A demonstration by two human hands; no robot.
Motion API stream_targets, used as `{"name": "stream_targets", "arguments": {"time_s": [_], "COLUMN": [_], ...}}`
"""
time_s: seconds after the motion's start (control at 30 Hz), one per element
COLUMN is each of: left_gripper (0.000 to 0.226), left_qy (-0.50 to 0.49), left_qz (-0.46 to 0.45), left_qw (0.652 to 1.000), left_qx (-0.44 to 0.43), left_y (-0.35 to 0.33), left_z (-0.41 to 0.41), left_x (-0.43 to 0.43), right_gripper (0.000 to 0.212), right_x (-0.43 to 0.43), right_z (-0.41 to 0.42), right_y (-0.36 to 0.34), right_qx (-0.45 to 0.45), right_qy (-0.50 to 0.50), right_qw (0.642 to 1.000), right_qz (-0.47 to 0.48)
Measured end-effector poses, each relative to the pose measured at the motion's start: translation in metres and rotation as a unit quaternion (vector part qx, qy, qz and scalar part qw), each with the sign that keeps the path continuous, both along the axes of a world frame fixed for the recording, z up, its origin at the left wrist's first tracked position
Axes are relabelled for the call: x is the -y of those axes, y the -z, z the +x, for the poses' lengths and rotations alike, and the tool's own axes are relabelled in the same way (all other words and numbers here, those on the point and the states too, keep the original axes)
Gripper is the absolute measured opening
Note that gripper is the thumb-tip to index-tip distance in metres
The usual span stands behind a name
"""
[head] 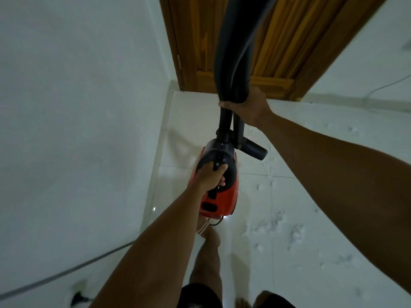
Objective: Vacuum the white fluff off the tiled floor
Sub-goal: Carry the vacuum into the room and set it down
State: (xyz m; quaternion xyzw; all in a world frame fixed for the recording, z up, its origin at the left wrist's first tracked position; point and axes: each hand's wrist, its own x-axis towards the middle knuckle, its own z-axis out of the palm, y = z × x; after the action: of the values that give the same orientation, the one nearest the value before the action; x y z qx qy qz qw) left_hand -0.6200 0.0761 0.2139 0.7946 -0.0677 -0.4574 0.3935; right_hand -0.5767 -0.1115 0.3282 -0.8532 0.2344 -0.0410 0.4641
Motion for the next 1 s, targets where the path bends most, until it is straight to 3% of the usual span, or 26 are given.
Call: {"name": "stream_targets", "arguments": {"time_s": [0.33,0.53,0.77,0.93,1.0], "left_gripper": [0.034,0.031,0.025,0.028,0.03], "left_qy": [-0.019,-0.025,-0.037,-0.027,-0.027], "left_qz": [-0.013,-0.018,-0.02,-0.008,0.003], "left_qw": [0.999,1.0,0.998,0.998,0.997], "left_qx": [0.037,0.001,-0.038,-0.061,-0.075], "left_y": [-0.046,-0.056,-0.024,0.025,0.054], "left_z": [-0.224,-0.334,-0.439,-0.515,-0.543], "left_x": [-0.048,-0.081,-0.123,-0.154,-0.166], "right_gripper": [0.054,0.045,0.055,0.031,0.034], "right_x": [-0.054,-0.087,-0.129,-0.156,-0.168], "right_z": [-0.23,-0.335,-0.434,-0.509,-0.536], "right_y": [-0.054,-0.065,-0.035,0.023,0.052], "right_qx": [0.035,0.005,-0.048,-0.092,-0.111], "right_qy": [-0.009,-0.015,0.008,0.034,0.029], "right_qw": [0.999,1.0,0.998,0.995,0.993], "right_qz": [-0.019,-0.015,-0.03,-0.028,-0.031]}}
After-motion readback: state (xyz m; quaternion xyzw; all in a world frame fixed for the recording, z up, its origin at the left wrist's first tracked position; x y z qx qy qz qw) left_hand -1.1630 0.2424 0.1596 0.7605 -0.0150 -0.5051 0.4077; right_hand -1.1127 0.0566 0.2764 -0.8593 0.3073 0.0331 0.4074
